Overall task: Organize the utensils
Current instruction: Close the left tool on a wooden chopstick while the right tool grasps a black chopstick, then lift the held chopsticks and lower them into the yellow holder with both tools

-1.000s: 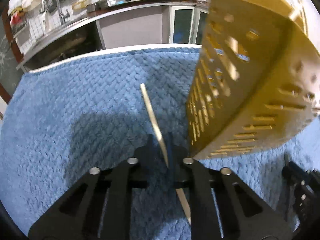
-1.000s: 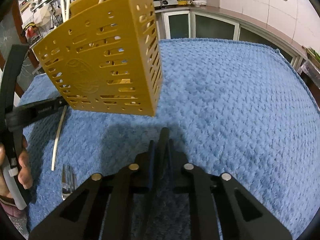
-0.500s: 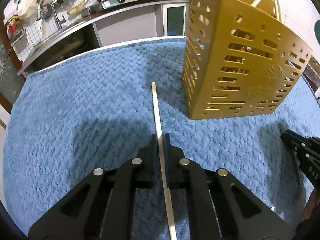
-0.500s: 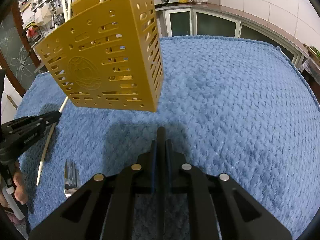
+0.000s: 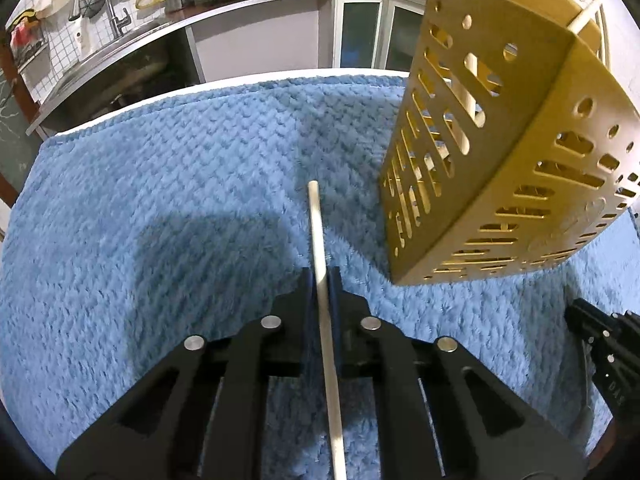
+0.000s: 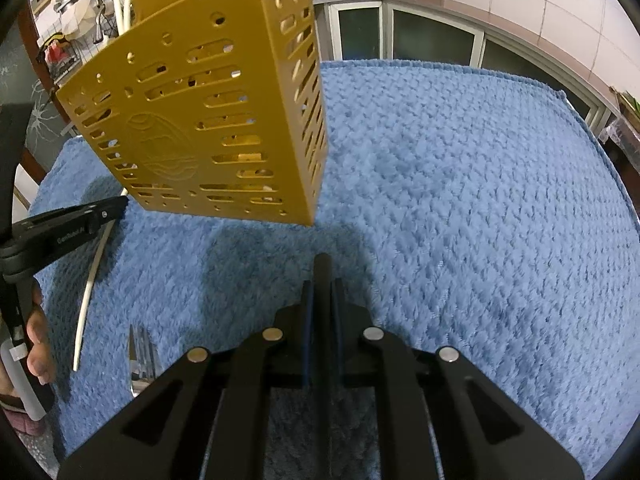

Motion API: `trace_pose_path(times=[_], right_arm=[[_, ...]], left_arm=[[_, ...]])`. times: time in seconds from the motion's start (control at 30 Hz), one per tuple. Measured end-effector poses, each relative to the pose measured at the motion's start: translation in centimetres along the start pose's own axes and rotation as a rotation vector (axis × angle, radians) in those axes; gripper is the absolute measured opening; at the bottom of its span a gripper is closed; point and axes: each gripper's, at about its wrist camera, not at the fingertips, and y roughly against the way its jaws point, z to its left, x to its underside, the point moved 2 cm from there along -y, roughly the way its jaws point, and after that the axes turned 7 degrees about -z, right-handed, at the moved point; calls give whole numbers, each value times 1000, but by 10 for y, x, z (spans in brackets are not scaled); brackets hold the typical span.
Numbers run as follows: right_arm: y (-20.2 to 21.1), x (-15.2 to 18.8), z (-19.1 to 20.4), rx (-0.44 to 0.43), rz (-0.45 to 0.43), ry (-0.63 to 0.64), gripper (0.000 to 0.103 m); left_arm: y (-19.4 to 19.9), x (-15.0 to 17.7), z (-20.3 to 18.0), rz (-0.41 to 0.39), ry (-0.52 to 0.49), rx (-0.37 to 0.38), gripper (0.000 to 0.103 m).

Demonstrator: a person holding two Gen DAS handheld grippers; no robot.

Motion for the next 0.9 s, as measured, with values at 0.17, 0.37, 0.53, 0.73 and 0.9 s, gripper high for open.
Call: trace_pose_path(times=[0.17,0.37,0.53,0.73,0.9], right_arm=[[9,-3,-8,-37,-31,-35,9],[37,-7,-14,-99,-111,-65,9],[65,-10,-19,-126,-218,-69,9],[102,-9,-19,-177,-361,-83,9],[117,-10,-15,-211,-402,-76,9]], left_arm=[[18,3,3,-29,14,35,4],[68,2,2,-160,32,88,4],[113,4,-9,-281,21,139,4],[141,9,-18,-329,9,185,4],[157,13,-19,-359,19,215,4]])
